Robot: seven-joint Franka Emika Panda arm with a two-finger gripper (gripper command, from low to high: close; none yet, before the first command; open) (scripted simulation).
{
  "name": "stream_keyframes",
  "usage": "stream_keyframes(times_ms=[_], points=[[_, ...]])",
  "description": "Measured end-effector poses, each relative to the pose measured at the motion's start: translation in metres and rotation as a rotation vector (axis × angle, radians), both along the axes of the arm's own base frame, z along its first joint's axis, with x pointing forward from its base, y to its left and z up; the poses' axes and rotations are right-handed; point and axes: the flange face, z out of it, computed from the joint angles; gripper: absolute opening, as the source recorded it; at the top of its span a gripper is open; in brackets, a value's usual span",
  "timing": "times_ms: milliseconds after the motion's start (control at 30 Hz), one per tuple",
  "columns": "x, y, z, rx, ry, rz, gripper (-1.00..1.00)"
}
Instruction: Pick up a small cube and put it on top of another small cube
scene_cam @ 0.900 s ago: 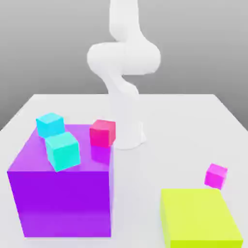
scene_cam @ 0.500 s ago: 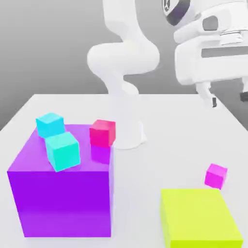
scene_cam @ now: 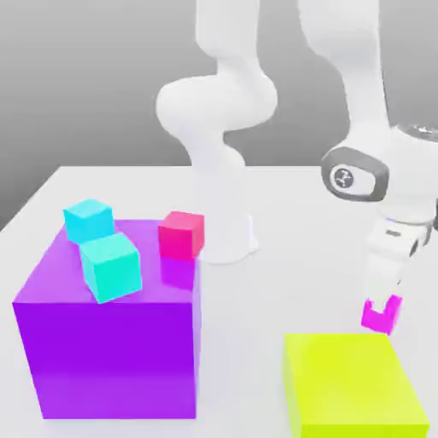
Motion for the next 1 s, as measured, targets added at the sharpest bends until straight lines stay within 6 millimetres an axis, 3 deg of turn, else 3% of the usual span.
stream_keyframes(times_ms=[33,267,467,500,600,767,900,1000], points=[[0.000,-0.001,-0.006,-0.001,0.000,0.000,-1.00],[-0.001,0.000,-0.006,-0.001,0.000,0.000,-1.00],[0.000,0.000,0.047,-0.002,-0.001,0.000,-1.00],[0.009,-0.007,0.058,-0.005,-0.004,-0.011,-1.00],[0.052,-0.044,0.095,-0.015,-0.014,-0.072,-1.00],[0.099,-0.112,0.163,-0.028,-0.022,-0.128,-1.00],[0.120,-0.186,0.217,-0.029,-0.018,-0.197,-1.00],[0.119,-0.245,0.256,-0.023,-0.012,-0.250,-1.00]])
